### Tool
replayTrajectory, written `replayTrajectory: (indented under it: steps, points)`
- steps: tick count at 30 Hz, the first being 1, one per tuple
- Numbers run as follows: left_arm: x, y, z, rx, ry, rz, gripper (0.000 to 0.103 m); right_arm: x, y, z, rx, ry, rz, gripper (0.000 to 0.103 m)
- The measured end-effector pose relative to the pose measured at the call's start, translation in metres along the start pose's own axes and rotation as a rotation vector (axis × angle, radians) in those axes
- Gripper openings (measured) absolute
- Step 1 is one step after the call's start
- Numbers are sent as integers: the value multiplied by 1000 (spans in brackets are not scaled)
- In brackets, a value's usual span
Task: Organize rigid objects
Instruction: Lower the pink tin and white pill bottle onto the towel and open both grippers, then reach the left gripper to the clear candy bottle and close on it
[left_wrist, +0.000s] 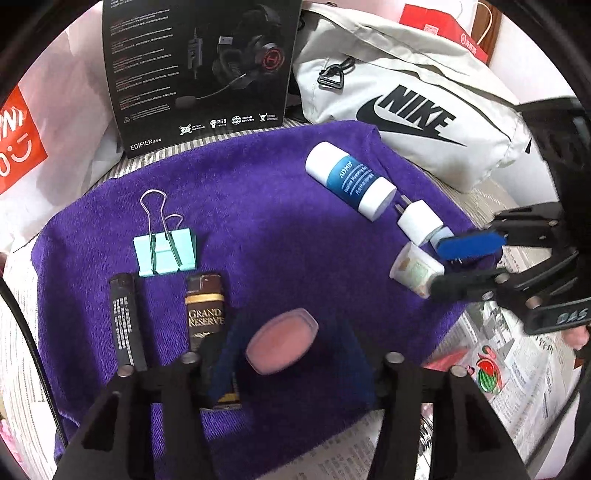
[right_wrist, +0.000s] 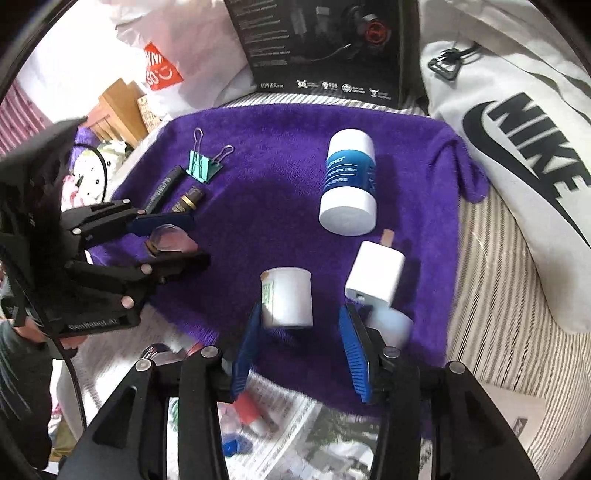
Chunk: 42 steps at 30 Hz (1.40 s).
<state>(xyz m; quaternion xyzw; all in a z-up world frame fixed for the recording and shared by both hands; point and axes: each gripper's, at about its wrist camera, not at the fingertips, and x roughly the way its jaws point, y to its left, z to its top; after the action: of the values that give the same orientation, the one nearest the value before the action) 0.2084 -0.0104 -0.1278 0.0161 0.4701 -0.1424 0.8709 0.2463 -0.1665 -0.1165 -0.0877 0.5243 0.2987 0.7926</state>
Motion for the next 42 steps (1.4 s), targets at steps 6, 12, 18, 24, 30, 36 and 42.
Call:
replayTrajectory:
  steps: [6,12,18,24,30,36,42]
  points:
    - [-13,5,-4,-57,-13,11,53,-35,-1,-21,30,-52,5,47]
    - [-52,-2,-13,-60,-78,21,54,-63,9,-48,33,-98,15,57]
    - [-77,-16,-36,-53,-90,28,54,-67,23,-77,47,-91,8,58]
    - [-71,-33,-62,-18,-61,-11,54,-49,43,-97,26,-51,-20,58]
    - [-57,-57,-69,96,-39,-32,54,-48,42,-114,40,-26,-44,58]
    - [-42,-74,-63,211,-1,-21,54,-63,20,-136,114,-28,-51,58]
    - [-29,-95,-60,335,40,-3,54,-66,4,-151,166,-20,-57,58]
